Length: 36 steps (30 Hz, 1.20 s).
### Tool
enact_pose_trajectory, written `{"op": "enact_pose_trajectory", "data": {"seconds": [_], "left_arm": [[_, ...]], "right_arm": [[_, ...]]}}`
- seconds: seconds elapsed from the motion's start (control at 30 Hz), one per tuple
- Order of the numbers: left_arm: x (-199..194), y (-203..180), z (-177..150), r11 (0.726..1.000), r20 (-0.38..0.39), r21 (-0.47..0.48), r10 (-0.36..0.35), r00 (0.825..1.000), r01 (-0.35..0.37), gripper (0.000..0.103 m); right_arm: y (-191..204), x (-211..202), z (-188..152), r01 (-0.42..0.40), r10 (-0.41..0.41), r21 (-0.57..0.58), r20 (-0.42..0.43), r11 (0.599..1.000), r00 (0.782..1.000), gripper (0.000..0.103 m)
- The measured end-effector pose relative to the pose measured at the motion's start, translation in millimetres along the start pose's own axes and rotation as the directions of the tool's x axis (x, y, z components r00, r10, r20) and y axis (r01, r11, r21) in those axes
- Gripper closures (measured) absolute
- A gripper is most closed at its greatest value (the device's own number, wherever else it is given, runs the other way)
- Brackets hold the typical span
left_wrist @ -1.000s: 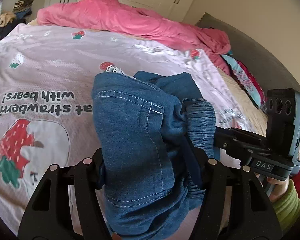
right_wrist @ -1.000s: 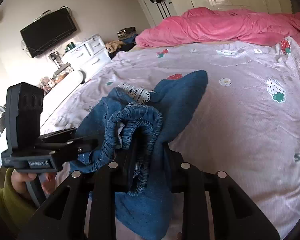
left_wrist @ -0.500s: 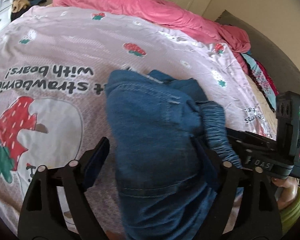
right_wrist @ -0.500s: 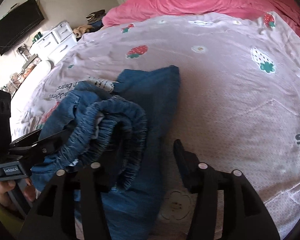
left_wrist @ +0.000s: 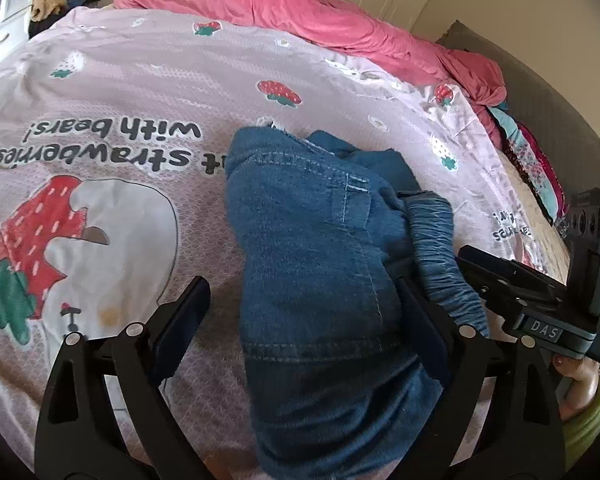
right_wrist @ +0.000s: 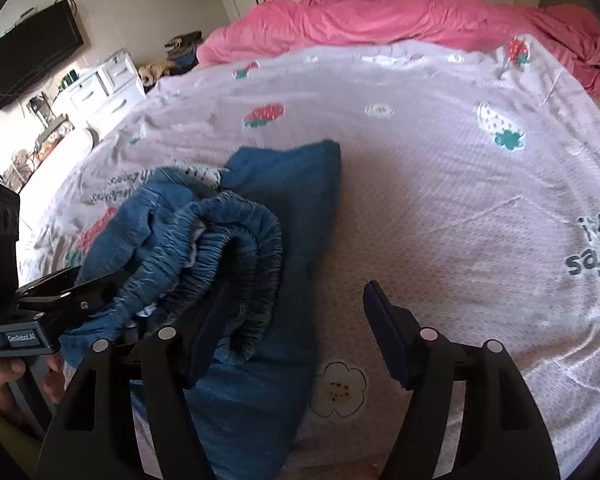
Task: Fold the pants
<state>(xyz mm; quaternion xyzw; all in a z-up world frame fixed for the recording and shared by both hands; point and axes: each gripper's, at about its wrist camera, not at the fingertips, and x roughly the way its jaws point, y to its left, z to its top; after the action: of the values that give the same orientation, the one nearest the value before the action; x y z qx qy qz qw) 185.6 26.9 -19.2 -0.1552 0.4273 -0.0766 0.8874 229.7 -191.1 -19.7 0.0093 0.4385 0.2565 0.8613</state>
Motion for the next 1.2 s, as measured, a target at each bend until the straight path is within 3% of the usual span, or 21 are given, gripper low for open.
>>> {"op": "enact_pose_trajectory", "data": {"seconds": [0.07, 0.13, 0.43, 0.77, 1.2], "left_arm": [[-7, 0, 0, 1.0, 0.017, -0.001, -0.004, 1.0, 0.004, 0.014], [-16, 0, 0, 1.0, 0.039, -0.003, -0.003, 0.999, 0.004, 0.013], [-52, -6, -7, 1.0, 0.104, 0.013, 0.022, 0.994, -0.023, 0.009], [-82, -22, -25, 0.996, 0.15, 0.059, 0.051, 0.987, -0.06, 0.009], [-94, -26, -71, 0.994, 0.162, 0.061, 0.083, 0.983, -0.094, 0.009]], "right_arm": [[3, -8, 0, 0.013, -0.012, -0.011, 0.033, 1.0, 0.999, 0.036], [5, -17, -1, 0.019, -0.018, -0.015, 0.066, 1.0, 0.998, 0.017], [9, -63, -5, -0.002, 0.0, 0.009, 0.219, 1.0, 0.976, 0.005], [20, -103, -20, 0.027, -0.023, -0.009, 0.286, 1.0, 0.958, 0.005], [23, -116, -71, 0.112, -0.102, -0.025, 0.252, 0.993, 0.962, 0.004]]}}
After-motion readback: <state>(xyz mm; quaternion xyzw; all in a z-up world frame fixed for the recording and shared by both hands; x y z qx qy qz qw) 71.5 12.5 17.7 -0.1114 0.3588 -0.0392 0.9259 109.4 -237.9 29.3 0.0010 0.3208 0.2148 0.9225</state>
